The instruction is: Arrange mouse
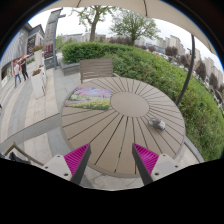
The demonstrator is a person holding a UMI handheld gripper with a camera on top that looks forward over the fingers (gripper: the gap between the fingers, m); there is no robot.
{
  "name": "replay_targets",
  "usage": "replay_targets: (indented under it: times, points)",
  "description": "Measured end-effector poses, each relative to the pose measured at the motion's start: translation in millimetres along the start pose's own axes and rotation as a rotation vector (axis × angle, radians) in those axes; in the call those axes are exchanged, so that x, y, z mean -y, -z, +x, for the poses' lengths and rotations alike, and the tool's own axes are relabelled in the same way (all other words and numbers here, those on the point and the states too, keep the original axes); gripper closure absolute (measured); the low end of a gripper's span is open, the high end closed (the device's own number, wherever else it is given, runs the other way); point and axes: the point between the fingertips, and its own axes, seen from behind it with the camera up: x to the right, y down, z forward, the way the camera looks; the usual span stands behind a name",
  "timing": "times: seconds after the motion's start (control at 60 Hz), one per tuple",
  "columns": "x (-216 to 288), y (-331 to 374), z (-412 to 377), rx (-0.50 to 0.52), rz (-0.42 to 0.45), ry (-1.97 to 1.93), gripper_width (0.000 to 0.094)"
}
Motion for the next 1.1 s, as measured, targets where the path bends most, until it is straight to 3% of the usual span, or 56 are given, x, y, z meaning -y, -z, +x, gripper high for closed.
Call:
replay_targets:
  times: [0.35, 0.483, 0.733, 1.1]
  points:
    - [-25, -26, 178, -0.193, 0.007, -0.174, 0.008]
    - [-26, -39, 213, -0.213, 0.029, -0.201, 0.0083]
    - [-16, -99, 245, -0.19, 0.087, -0.185, 0.0083]
    - [5, -197, 264, -0.103, 0.066, -0.155, 0.0084]
